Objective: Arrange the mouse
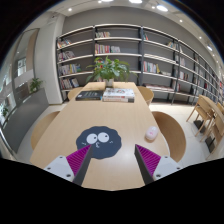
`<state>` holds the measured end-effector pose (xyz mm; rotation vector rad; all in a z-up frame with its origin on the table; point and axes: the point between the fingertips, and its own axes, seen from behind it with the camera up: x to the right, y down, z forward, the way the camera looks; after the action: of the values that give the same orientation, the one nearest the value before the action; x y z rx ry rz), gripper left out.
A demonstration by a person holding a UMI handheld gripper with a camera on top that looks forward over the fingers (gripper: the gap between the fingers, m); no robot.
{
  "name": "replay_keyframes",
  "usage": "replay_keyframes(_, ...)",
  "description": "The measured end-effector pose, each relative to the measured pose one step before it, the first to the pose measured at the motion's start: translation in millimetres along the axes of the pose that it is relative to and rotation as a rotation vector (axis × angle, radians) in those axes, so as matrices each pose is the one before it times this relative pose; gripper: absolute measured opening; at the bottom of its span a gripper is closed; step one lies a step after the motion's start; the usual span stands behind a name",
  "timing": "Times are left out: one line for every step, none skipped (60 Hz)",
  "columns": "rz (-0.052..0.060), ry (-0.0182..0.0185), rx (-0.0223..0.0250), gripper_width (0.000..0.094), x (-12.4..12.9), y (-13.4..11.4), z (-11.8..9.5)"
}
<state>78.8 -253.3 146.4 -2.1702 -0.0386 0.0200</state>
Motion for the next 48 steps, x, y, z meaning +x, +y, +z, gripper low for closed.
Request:
replay_keyframes(0.0015, 0.00300, -0.00826, 0.0855, 6.44, 5.56, 4.96)
replay_keyframes(0.0016, 0.00298, -0.00932, 0.0857, 6.16, 5.74, 4.32)
replay_keyframes(0.0027, 0.00543, -0.01501, 0.0857, -0.14, 0.11, -5.30)
replay_keyframes(0.0021, 0.00340, -0.00891, 0.0856, 6.41, 5.56, 5.01)
replay_keyframes(0.0019, 0.00389, -0.01070, 0.0857, 4.96, 1.33, -0.05)
replay_keyframes(0.0022, 0.00344, -0.00345, 0.0856, 8.43, 9.37, 13.02)
replay_keyframes(0.0020, 0.00598, -0.00962, 0.0854, 7.23, 4.97, 4.38)
replay_keyframes(0.0027, 0.00679, -0.01052, 0.0858, 7.48, 4.92, 4.37)
replay_keyframes(0.0025, 0.00680, -0.01019, 0.0856, 7.68, 4.03, 4.89)
replay_keyframes(0.0019, 0.00777, -0.01540, 0.0855, 6.28, -0.87, -4.35)
replay_keyframes(0.0016, 0.00651, -0.00875, 0.0856, 7.66, 3.63, 5.26)
replay_keyframes(0.0015, 0.00710, -0.00773, 0.0855, 8.04, 3.10, 5.40)
replay_keyframes(0.0018, 0.00892, -0.00685, 0.0856, 8.16, 2.70, 5.32)
replay_keyframes(0.0021, 0.00930, -0.00650, 0.0853, 7.94, 2.13, 5.37)
replay_keyframes(0.0009, 0.00862, -0.00896, 0.0845, 5.93, -2.46, 3.84)
replay_keyframes(0.0015, 0.00542, -0.00038, 0.0839, 6.89, 8.49, 12.22)
replay_keyframes(0.0010, 0.00492, -0.00600, 0.0834, 6.16, 2.45, 5.79)
replay_keyframes(0.0016, 0.00683, -0.01113, 0.0831, 5.98, -2.96, -0.97)
replay_keyframes(0.0031, 0.00347, 0.00065, 0.0837, 6.48, 5.97, 12.40)
replay_keyframes(0.0027, 0.00458, -0.01164, 0.0833, 5.46, -4.13, -1.59)
replay_keyframes(0.0037, 0.00190, -0.00693, 0.0835, 4.71, 0.88, 5.55)
replay_keyframes(0.0034, 0.00075, -0.00809, 0.0833, 4.62, 0.57, 5.59)
replay_keyframes(0.0032, 0.00079, -0.00955, 0.0834, 2.10, -0.28, 4.32)
replay_keyframes(0.0031, -0.00243, -0.00470, 0.0833, 5.33, 4.03, 10.61)
replay_keyframes(0.0031, -0.00170, -0.00768, 0.0834, 3.00, 0.13, 5.58)
replay_keyframes(0.0024, -0.00230, -0.00623, 0.0836, 2.81, -0.26, 5.00)
replay_keyframes(0.0018, -0.00221, -0.00468, 0.0836, 2.42, -1.03, 4.78)
replay_keyframes(0.0018, -0.00212, -0.00339, 0.0836, 2.14, -1.39, 4.63)
replay_keyframes(0.0012, -0.00209, -0.00295, 0.0836, 1.78, -1.81, 4.80)
replay_keyframes(0.0007, -0.00234, -0.00258, 0.0836, 1.57, -1.95, 4.60)
replay_keyframes(0.0004, -0.00263, -0.00184, 0.0835, 1.34, -2.36, 4.11)
replay_keyframes(-0.0004, -0.00110, -0.00508, 0.0837, -1.89, -5.12, 0.49)
replay_keyframes(-0.0010, -0.00389, 0.00240, 0.0836, 2.52, -1.28, 9.70)
replay_keyframes(-0.0014, -0.00351, -0.00102, 0.0835, 0.46, -2.93, 4.35)
replay_keyframes(-0.0020, -0.00376, -0.00135, 0.0836, 0.70, -2.73, 4.01)
replay_keyframes(-0.0021, -0.00358, -0.00174, 0.0837, 0.28, -2.78, 4.26)
replay_keyframes(-0.0014, -0.00329, -0.00245, 0.0835, 0.20, -2.69, 4.28)
replay_keyframes(-0.0006, -0.00367, -0.00215, 0.0835, -0.15, -2.70, 4.00)
replay_keyframes(-0.0003, -0.00372, -0.00185, 0.0835, -0.22, -2.85, 3.81)
replay_keyframes(0.0004, -0.00389, -0.00196, 0.0835, -0.30, -2.87, 3.96)
replay_keyframes(0.0006, -0.00394, -0.00246, 0.0835, -0.16, -2.72, 3.76)
replay_keyframes(0.0008, -0.00309, -0.00480, 0.0835, -0.85, -4.23, -0.41)
replay_keyframes(0.0009, -0.00263, 0.00024, 0.0836, -0.52, -2.35, 11.09)
replay_keyframes(0.0004, -0.00297, -0.00302, 0.0835, -0.21, -2.82, 3.51)
replay_keyframes(-0.0003, -0.00204, -0.00180, 0.0838, -0.17, -2.93, 3.30)
replay_keyframes(-0.0036, 0.00002, 0.00530, 0.0837, 0.38, -4.45, 3.03)
replay_keyframes(-0.0043, -0.00030, 0.00137, 0.0837, 0.25, -3.47, 3.08)
replay_keyframes(-0.0050, -0.00092, -0.00064, 0.0835, -0.15, -2.86, 2.91)
